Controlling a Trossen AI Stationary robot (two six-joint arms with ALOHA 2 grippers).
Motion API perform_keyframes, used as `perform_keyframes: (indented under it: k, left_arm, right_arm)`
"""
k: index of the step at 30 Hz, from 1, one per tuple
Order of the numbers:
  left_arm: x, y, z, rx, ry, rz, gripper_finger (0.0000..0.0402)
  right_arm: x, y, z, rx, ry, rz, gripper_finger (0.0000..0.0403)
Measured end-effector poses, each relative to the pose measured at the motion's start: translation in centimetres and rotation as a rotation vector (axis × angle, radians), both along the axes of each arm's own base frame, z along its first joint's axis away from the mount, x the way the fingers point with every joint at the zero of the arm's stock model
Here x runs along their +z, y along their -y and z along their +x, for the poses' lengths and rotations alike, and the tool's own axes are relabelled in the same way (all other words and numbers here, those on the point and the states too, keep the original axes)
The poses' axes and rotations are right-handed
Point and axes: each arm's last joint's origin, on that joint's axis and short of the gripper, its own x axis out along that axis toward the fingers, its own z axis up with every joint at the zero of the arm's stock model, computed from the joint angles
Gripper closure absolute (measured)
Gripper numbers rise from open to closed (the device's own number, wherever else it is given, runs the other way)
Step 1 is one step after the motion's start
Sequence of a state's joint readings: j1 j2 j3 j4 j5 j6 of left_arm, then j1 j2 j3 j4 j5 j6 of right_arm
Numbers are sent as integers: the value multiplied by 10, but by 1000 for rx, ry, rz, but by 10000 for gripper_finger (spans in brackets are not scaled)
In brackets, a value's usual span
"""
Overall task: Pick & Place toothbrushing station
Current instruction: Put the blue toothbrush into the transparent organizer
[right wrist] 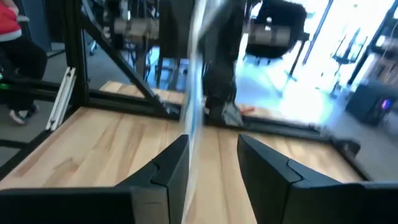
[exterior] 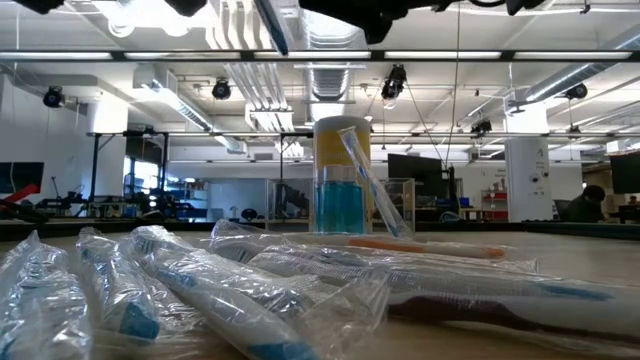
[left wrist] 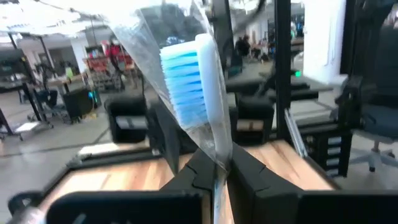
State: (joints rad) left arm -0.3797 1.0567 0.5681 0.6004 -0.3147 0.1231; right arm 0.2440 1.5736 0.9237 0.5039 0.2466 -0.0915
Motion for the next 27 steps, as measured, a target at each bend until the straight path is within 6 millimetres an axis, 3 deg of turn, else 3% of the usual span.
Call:
perform_keyframes:
  k: [8, 15, 22, 27]
  left_arm:
    - [27, -6, -32, 6, 102, 9, 382]
    - [24, -4, -26, 26, 96, 18, 381]
    - [16, 1, -14, 30, 84, 35, 380]
    - [14, 2, -12, 24, 77, 11, 380]
  right_arm:
    - [-23, 2, -2, -71, -186, 68, 292]
    - [-46, -4, 18, -26, -197, -3, 310]
    - [-36, -11, 44, 29, -165, -121, 331]
    - [-27, -12, 49, 43, -186, -176, 344]
